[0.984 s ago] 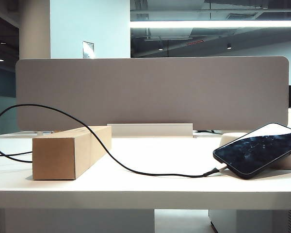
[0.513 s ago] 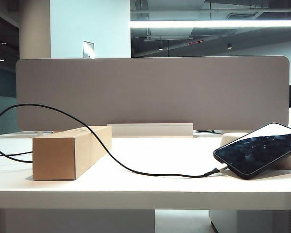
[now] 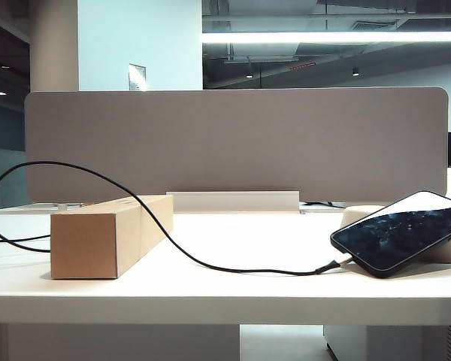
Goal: Pick up the charging cable and the phone, plug the charging cable into the charging port on the phone, and finally place them back on the table.
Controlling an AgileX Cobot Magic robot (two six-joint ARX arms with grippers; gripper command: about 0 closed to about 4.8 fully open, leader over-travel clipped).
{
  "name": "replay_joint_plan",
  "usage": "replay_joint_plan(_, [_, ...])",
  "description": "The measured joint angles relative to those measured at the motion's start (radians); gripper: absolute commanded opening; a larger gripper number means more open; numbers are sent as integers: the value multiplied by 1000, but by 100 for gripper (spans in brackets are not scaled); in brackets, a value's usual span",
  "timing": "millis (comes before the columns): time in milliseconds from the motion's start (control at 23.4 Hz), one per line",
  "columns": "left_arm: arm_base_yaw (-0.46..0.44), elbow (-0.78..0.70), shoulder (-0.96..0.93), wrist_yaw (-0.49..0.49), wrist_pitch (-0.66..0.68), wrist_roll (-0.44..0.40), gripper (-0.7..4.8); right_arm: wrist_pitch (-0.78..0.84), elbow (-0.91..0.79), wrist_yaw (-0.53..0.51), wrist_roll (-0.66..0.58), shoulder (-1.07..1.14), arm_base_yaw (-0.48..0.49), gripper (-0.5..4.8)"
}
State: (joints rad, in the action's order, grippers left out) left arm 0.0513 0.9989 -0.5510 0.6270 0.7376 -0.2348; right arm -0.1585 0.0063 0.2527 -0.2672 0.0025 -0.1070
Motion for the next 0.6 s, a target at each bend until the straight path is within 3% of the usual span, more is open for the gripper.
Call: replay_joint_plan(599, [0,-108,31,-80,-64,0,-6,0,0,-2,2,0,20,-1])
